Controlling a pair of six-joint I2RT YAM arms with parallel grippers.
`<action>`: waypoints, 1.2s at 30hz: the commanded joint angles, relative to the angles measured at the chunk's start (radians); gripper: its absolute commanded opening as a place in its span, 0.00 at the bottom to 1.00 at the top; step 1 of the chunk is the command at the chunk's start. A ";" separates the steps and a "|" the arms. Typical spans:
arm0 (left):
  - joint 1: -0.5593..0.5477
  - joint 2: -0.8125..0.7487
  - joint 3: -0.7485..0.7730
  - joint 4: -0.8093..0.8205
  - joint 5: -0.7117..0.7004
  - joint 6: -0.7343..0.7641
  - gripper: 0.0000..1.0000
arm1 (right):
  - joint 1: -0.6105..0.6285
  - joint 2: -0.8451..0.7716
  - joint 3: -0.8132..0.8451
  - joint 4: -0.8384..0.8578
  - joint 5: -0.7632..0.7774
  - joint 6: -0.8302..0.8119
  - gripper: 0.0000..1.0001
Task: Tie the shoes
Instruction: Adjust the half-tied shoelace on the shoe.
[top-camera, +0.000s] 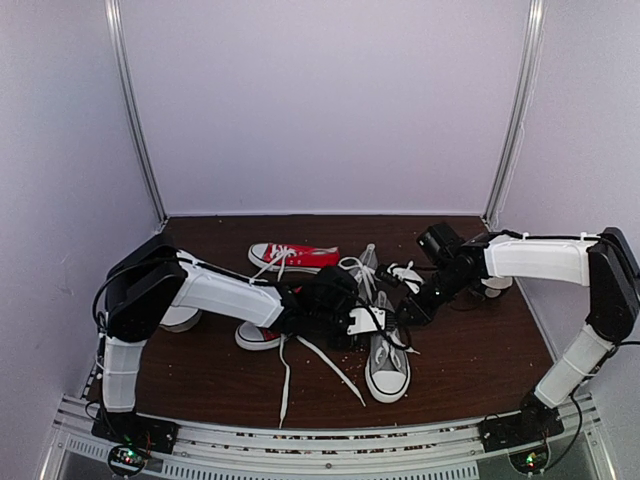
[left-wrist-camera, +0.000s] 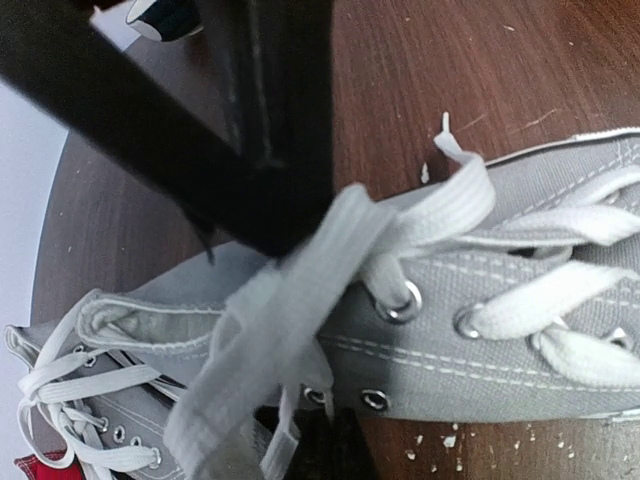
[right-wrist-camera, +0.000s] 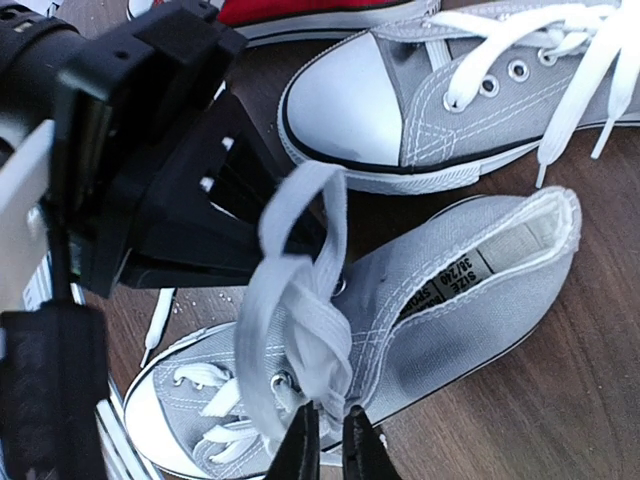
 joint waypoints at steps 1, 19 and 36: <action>0.008 -0.053 -0.048 0.046 -0.007 -0.011 0.00 | -0.006 -0.035 0.018 -0.025 0.022 -0.007 0.11; 0.008 -0.063 -0.059 0.047 -0.019 -0.024 0.00 | -0.002 0.019 0.036 0.006 -0.065 -0.020 0.04; 0.008 -0.062 -0.057 0.048 -0.021 -0.027 0.00 | -0.036 0.043 0.111 -0.037 -0.052 -0.064 0.08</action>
